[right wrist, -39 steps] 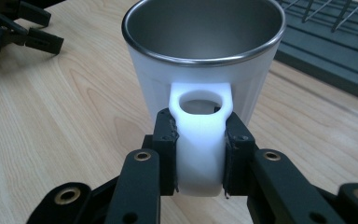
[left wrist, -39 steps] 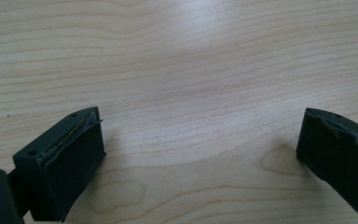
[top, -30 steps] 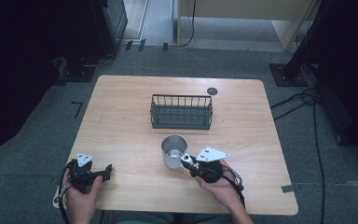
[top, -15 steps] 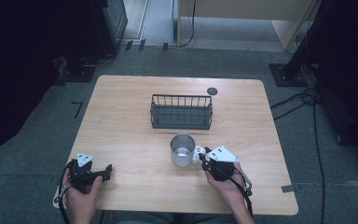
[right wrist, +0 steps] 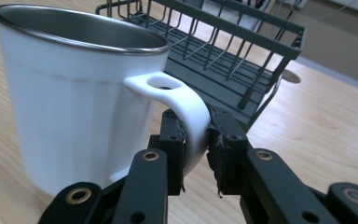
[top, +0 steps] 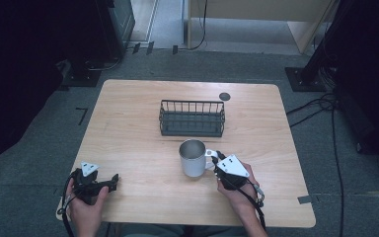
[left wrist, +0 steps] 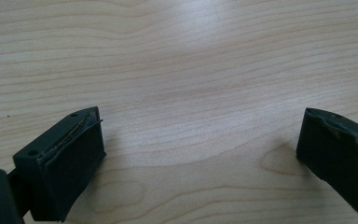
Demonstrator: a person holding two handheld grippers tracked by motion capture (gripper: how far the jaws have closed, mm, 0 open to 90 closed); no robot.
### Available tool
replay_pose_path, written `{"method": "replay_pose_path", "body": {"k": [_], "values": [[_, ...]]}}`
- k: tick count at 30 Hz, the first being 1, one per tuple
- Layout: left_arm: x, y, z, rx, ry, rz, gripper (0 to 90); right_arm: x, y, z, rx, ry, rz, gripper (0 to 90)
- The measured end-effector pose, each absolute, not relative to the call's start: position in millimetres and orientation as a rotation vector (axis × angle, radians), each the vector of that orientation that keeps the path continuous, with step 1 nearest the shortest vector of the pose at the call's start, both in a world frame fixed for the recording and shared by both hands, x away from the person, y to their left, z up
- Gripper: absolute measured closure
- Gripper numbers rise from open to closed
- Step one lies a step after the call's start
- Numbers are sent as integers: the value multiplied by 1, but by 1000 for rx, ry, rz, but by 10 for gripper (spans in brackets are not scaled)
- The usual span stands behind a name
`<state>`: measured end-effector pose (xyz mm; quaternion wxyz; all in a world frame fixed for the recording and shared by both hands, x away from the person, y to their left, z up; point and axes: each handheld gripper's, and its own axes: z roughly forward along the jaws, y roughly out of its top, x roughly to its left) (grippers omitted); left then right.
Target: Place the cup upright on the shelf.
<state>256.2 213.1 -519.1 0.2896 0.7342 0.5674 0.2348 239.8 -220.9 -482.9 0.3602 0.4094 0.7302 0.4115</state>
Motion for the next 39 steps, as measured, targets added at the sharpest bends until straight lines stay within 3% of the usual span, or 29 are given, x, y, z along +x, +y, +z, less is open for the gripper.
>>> {"method": "replay_pose_path", "body": {"k": [14,39], "values": [[256,213,-519,1959,1514,626,9,241,-225,-475,1002,1822,1044,817],[256,213,-519,1957,1515,628,9,293,-224,-425,1052,1714,1126,814]]}}
